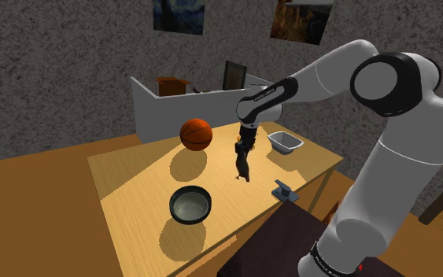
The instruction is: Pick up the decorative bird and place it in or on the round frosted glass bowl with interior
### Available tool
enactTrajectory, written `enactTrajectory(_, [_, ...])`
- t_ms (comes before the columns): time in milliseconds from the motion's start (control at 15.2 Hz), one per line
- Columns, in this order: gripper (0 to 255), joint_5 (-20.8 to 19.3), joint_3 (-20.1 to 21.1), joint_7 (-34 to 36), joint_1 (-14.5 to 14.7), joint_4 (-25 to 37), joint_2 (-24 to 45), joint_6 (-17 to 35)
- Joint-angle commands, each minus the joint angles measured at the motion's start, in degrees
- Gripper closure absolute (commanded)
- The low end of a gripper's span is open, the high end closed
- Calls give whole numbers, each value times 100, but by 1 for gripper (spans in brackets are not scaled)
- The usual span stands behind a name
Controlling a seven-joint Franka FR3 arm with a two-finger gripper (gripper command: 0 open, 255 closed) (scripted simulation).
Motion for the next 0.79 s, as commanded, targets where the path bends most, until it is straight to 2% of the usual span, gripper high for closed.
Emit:
enactTrajectory(0, [255, 11, 142, 295, 149, 70, -7, -61])
enactTrajectory(726, [255, 151, 856, 1714, 912, 949, 440, -414])
